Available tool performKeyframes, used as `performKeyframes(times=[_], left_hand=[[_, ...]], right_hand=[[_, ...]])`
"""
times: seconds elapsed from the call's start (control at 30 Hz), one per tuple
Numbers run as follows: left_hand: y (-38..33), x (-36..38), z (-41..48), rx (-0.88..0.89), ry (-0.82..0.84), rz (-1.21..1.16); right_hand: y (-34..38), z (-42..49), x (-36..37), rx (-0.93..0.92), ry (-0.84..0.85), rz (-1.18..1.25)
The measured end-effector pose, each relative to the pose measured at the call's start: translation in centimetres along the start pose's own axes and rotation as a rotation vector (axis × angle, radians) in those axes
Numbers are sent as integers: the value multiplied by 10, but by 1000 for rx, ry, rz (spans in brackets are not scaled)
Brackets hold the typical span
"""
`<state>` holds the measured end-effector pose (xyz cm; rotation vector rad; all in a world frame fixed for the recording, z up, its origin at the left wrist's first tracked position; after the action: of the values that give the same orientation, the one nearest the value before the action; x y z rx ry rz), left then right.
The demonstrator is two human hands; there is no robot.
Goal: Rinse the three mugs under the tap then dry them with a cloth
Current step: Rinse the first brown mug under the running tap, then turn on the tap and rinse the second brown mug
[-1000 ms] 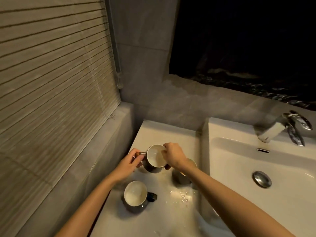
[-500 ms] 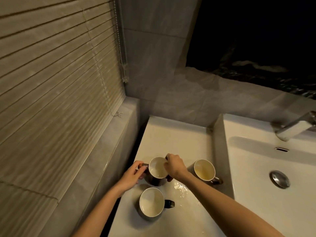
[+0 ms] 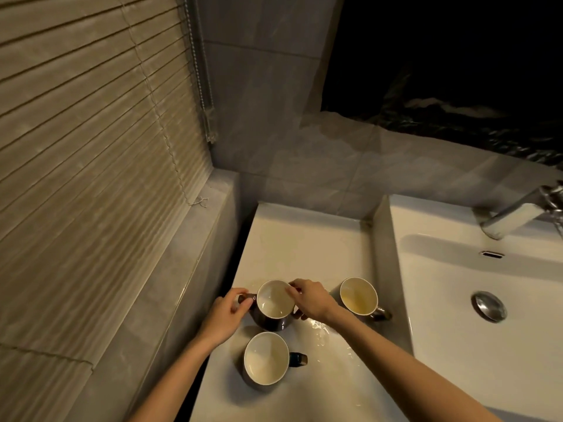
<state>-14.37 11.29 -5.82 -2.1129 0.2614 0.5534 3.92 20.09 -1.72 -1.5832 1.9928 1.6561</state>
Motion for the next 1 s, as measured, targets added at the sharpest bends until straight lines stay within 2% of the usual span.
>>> performKeyframes(times=[0.07, 0.17, 0.27, 0.43, 0.5, 0.6, 0.73, 0.83, 1.0], left_hand=[[-14, -8, -6, 11, -118, 62], [-55, -15, -20, 139, -256, 111], [-100, 5, -26, 275, -165, 138], [-153, 82, -21, 437, 92, 301], [-158, 111, -12, 421, 195, 330], [-157, 136, 0, 396, 289, 369], [-150, 146, 8, 387, 323, 399], [-147, 142, 12, 400, 285, 405], [-143, 138, 16, 407, 290, 386]], right_hand=[[-3, -17, -18, -50, -86, -5], [-22, -50, -53, -79, -289, -57], [-56, -79, -84, -13, -431, -118], [-103, -86, -77, 161, -285, -169], [-105, -81, -68, 170, -230, -170], [-108, -77, -65, 187, -266, -184], [-98, -84, -66, 156, -297, -121], [-97, -87, -60, 166, -292, -23], [-105, -75, -37, 198, -109, 76]])
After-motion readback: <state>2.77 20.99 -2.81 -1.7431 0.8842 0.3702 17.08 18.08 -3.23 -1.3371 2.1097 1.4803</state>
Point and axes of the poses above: each hand's wrist, its own z-axis towards the middle knuckle, its own x-axis out of the palm, y = z × x, the point moved 7 cm from there along z, towards the middle knuckle, and after that the axes turned 7 degrees about -x, right-handed, at the moved point
